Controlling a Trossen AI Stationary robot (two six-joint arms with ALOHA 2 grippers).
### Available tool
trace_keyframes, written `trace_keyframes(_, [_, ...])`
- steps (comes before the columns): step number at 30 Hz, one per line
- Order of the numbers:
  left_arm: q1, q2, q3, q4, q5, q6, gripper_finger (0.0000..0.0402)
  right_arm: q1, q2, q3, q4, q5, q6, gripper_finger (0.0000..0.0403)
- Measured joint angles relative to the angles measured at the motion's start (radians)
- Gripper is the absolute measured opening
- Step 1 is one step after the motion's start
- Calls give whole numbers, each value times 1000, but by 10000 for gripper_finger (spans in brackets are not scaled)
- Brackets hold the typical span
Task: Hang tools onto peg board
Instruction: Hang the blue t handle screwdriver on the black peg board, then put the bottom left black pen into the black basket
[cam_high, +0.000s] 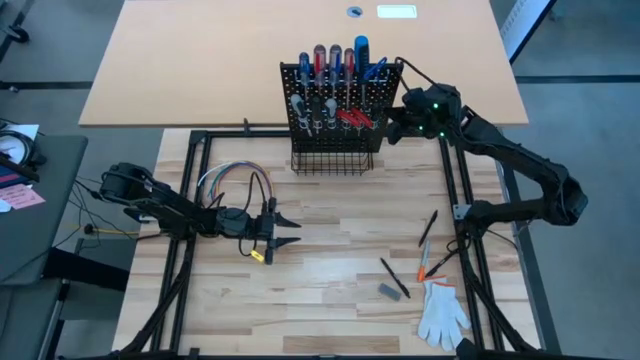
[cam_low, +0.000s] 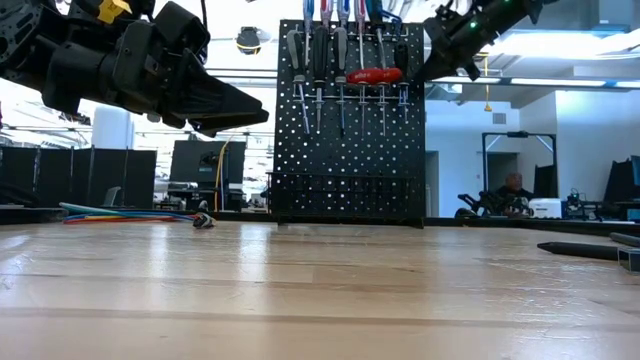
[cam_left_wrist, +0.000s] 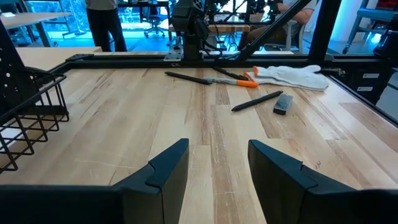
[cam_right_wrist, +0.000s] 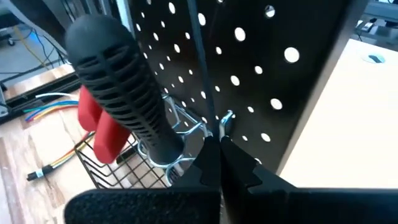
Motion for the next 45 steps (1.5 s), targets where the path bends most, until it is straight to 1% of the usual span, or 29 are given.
trace_keyframes(3, [0, 0, 0, 0, 0, -1, 162, -5, 15, -1, -14, 0, -2, 13])
trace_keyframes(6, [0, 0, 0, 0, 0, 0, 162, -5, 23, -2, -26, 4, -23, 35])
trace_keyframes(9, [0, 0, 0, 0, 0, -1, 162, -6, 23, -2, -59, 6, -33, 69])
trace_keyframes(13, [0, 0, 0, 0, 0, -2, 162, -5, 3, -2, -102, 33, -100, 120])
trace_keyframes(17, [0, 0, 0, -1, 0, -2, 162, -3, -37, -2, -168, 37, -148, 156])
trace_keyframes(22, [0, 0, 0, -2, 0, -2, 162, 7, -100, -2, -288, 38, -155, 167])
trace_keyframes(26, [0, 0, 0, -3, 0, -2, 162, 77, -139, -2, -401, 38, -149, 160])
trace_keyframes(29, [0, 0, 0, -4, 0, -2, 162, 179, -156, -22, -453, 38, -130, 151])
trace_keyframes(33, [0, 0, 0, -7, 0, -2, 162, 363, -189, -118, -454, 37, -79, 140])
trace_keyframes(35, [0, 0, 0, -7, 0, -2, 162, 466, -204, -175, -447, 39, -13, 135])
trace_keyframes(37, [0, 0, 0, -7, 0, -2, 162, 582, -214, -233, -429, 60, 92, 131])
trace_keyframes(38, [0, 0, 0, -7, 0, -2, 162, 644, -214, -261, -415, 81, 145, 129])
trace_keyframes(40, [0, 0, 0, -7, 0, -2, 162, 804, -205, -313, -368, 161, 258, 125])
trace_keyframes(43, [0, 0, 0, -3, 0, -2, 162, 1045, -143, -373, -284, 305, 439, 119])
trace_keyframes(45, [0, 0, 0, -1, 0, -2, 162, 1178, -87, -400, -222, 384, 573, 117])
